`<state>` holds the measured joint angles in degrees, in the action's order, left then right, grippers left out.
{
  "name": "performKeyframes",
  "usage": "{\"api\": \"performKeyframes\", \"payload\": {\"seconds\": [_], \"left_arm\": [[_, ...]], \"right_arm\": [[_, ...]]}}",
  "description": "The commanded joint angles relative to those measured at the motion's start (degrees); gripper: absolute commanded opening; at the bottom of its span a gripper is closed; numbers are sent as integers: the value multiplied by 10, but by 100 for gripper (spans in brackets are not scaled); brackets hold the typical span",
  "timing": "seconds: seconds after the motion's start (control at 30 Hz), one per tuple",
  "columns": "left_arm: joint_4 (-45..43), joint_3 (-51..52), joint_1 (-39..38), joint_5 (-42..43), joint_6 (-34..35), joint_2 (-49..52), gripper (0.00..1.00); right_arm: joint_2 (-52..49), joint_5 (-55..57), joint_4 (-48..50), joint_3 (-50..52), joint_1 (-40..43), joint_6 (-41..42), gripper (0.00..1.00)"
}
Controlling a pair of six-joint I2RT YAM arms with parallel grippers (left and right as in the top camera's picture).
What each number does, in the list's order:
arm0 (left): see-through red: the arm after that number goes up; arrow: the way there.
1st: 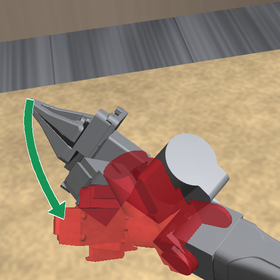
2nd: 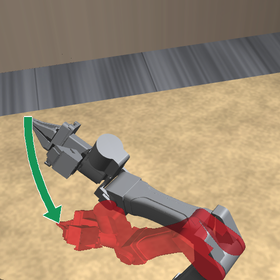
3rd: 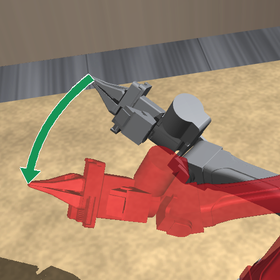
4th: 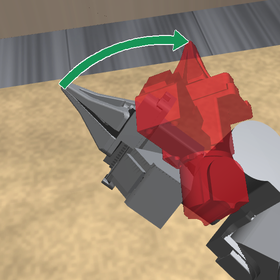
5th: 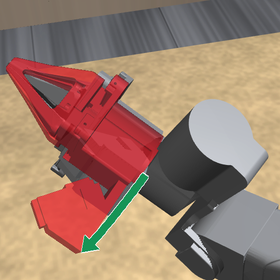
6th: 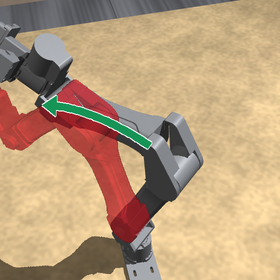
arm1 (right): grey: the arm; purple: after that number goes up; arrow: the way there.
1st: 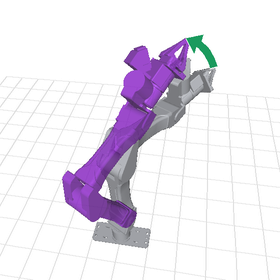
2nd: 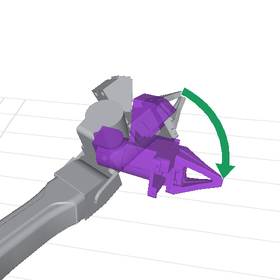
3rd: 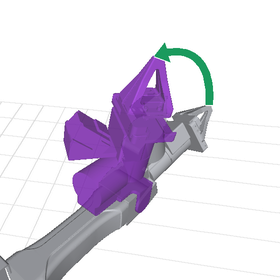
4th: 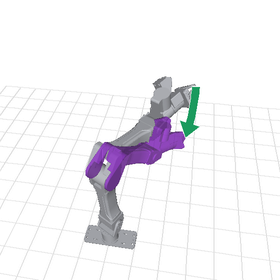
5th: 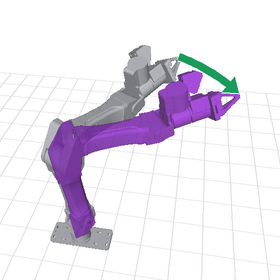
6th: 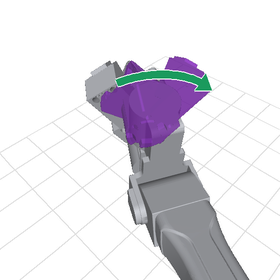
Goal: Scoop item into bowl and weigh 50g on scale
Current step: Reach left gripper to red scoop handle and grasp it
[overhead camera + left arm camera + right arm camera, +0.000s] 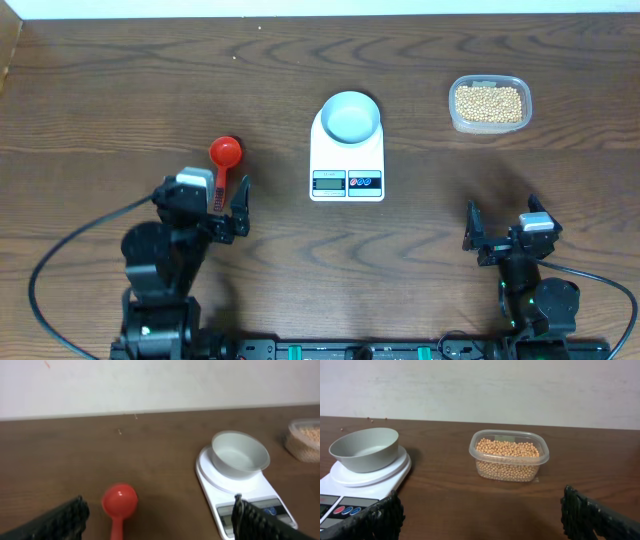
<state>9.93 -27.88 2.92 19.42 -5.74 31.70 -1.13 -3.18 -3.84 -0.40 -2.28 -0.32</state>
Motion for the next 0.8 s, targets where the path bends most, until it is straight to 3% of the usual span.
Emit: {"api": "performKeyframes", "payload": {"seconds": [0.0, 0.2, 0.5, 0.6, 0.77], "left_arm": [[43, -64, 3, 29, 10, 45, 93], [186, -189, 3, 30, 18, 152, 94], [418, -452, 5, 29, 14, 418, 93], [452, -515, 13, 29, 11, 498, 93], [418, -532, 24, -18, 11, 578, 93]], "right_arm": [[0, 0, -3, 1, -4, -4, 99], [0, 0, -3, 1, -4, -4, 99], [0, 0, -3, 1, -4, -4, 99], [0, 0, -3, 1, -4, -4, 99], [0, 0, -3, 1, -4, -4, 99]]}}
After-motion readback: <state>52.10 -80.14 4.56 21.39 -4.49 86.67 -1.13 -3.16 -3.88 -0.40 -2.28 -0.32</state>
